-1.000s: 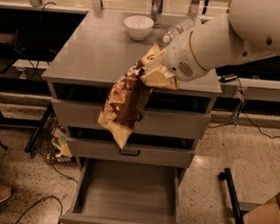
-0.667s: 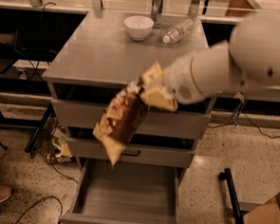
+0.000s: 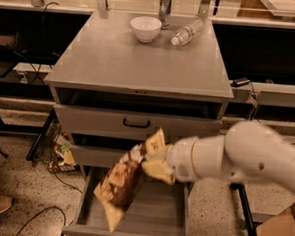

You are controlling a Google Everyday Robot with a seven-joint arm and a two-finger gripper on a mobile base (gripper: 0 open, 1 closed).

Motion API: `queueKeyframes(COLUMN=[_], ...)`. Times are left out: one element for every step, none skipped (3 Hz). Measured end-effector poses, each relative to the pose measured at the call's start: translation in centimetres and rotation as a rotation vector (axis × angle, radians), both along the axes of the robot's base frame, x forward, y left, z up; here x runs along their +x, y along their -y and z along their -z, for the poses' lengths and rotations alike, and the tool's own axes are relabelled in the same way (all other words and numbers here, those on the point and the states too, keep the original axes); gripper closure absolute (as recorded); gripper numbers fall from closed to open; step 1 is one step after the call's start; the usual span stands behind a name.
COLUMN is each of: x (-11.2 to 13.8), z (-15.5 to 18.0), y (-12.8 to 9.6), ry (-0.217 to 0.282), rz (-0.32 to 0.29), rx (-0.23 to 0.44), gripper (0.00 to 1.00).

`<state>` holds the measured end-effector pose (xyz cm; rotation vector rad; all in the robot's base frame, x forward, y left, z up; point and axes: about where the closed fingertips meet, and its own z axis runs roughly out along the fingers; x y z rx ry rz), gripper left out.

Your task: Place brown chip bag into bottom drawer

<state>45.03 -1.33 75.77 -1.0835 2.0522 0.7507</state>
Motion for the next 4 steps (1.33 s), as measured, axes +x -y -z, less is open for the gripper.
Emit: queueKeyframes(x=[-2.5,-2.5,-2.0,-0.7], z=[4.3,4.3,8.1,14.1], y=[-0.3,-0.3,-0.4,-1.6], ry=[-0.078,-0.078,-0.092,-0.041], rz=[-0.011,-0.011,0.019,0.045], rx=[-0.007,-0.006,0.053,0.114], gripper=[1.0,1.0,1.0,1.0])
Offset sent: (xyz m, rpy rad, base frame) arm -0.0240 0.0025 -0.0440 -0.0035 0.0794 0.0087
